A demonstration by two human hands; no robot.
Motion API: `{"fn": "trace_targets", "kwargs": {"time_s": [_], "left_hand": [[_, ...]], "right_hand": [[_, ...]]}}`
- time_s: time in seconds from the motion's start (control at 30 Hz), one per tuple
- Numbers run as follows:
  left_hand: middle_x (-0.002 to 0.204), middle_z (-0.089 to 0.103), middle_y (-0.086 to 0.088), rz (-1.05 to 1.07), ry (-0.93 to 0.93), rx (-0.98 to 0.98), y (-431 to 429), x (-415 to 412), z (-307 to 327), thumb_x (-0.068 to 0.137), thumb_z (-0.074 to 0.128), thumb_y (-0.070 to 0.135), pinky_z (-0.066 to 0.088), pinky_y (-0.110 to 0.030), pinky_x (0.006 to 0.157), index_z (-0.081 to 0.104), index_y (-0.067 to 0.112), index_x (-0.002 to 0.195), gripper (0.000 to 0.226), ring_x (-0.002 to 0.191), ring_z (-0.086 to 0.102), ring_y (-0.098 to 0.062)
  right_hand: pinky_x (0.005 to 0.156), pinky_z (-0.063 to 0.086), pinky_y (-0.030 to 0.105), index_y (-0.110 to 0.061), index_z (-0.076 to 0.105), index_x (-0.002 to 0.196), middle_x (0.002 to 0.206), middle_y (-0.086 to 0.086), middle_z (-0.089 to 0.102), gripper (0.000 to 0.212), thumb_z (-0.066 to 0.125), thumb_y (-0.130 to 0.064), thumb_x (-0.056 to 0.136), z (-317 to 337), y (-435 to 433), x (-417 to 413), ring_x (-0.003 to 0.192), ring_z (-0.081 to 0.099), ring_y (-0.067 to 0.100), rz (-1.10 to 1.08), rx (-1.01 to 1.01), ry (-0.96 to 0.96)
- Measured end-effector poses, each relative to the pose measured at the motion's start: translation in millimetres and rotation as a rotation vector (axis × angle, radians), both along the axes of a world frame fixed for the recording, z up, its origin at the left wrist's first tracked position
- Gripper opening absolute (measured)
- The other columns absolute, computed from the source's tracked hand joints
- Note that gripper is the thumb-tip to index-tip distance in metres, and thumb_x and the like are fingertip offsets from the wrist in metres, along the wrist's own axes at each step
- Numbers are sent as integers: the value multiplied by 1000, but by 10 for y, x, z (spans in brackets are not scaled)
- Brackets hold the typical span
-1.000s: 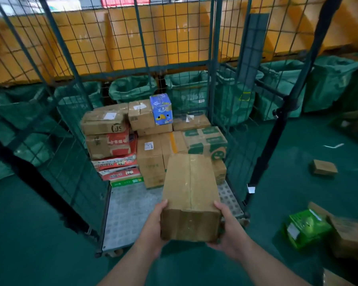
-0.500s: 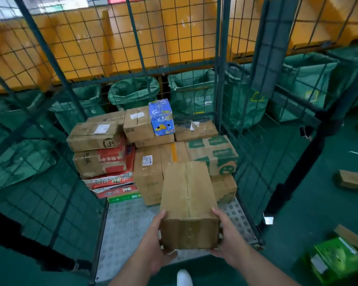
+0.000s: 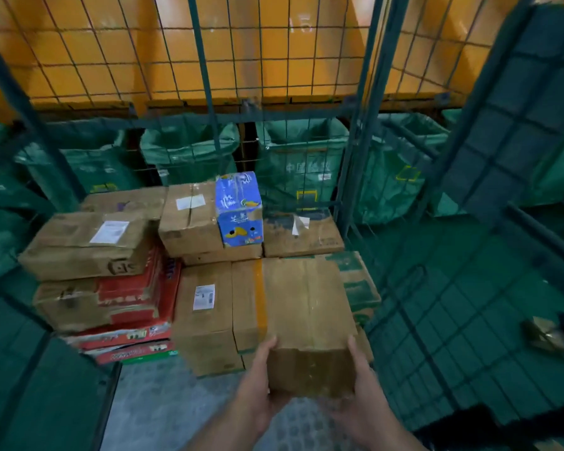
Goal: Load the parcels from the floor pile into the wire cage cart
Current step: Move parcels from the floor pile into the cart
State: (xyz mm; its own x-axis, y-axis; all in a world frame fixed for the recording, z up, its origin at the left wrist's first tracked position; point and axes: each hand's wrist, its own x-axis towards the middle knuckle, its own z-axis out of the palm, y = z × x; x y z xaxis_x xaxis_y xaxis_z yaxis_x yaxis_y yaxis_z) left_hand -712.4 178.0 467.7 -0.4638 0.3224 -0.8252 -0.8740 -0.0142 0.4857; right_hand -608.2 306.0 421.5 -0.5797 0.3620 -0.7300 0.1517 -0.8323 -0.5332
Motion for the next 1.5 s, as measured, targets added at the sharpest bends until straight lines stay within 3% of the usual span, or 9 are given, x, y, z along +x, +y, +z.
{"fn": "trace_targets", "kwargs": {"time_s": [0.13,0.3,0.4,0.53,0.73,0.93,1.2,1.4,1.5], "left_hand": [[95,70,-13,-23,10,-80,447,-458,-247,87,74,51,54,-44,95,72,11,103,43,92,65,-30],[88,70,-10,-177,56,-248,1139,-1034,-790,81,53,83,55,-42,87,71,11,113,81,87,63,-32],[92,74,-11,-294,91,-291,1555,-1463,-1128,76,40,94,58,-38,74,65,13,129,99,81,73,-29],[97,79,-8,-292,201,-294,2089,-1955,-1408,93,34,77,53,-35,77,66,11,124,80,98,73,-26],[95,74,-15,-152,264,-269,2754,-2722,-1641,99,38,68,54,-34,73,60,6,123,70,93,72,-26],[134,65,-9,-150,247,-272,2997,-3261,-1833,103,48,55,46,-46,109,54,22,139,50,125,59,-31],[157,44,-3,-114,275,-225,2915,-3417,-1822,102,55,38,42,-51,114,39,24,155,57,136,51,-33],[133,67,-2,-263,179,-233,2495,-3004,-1941,101,54,41,46,-48,109,54,19,143,48,120,64,-29],[127,71,-4,-260,135,-224,2278,-2694,-1942,102,53,38,47,-47,108,59,17,137,41,119,65,-28]], "right_hand": [[93,54,64,-20,66,128,117,13,75,50,72,-49,88,-138,413,-488,109,70,38,-139,45,36],[84,59,61,-26,59,132,122,6,73,94,93,-55,49,-565,1058,-1090,108,70,33,-214,89,-57],[91,58,58,-24,58,132,123,6,72,67,86,-42,74,-908,1561,-1480,110,69,32,-243,84,-34],[92,58,49,-26,62,127,124,5,71,47,78,-39,84,-1280,2115,-1967,113,68,30,-230,48,13],[103,53,49,-33,58,134,127,-1,71,75,83,-64,70,-1601,2771,-2935,119,67,24,-74,159,79],[110,46,53,-44,53,139,134,-7,65,97,55,-98,57,-1805,3043,-3672,121,61,23,162,334,-89],[112,43,56,-39,49,145,142,-1,56,48,42,-60,102,-2005,3132,-4311,130,52,34,288,473,-274],[117,37,57,-45,5,160,167,1,24,89,56,-68,91,-2029,3218,-4215,145,40,32,411,356,-186],[91,55,38,-28,37,153,144,3,54,65,54,-59,98,-2050,2925,-3698,117,62,22,374,263,-175]]}}
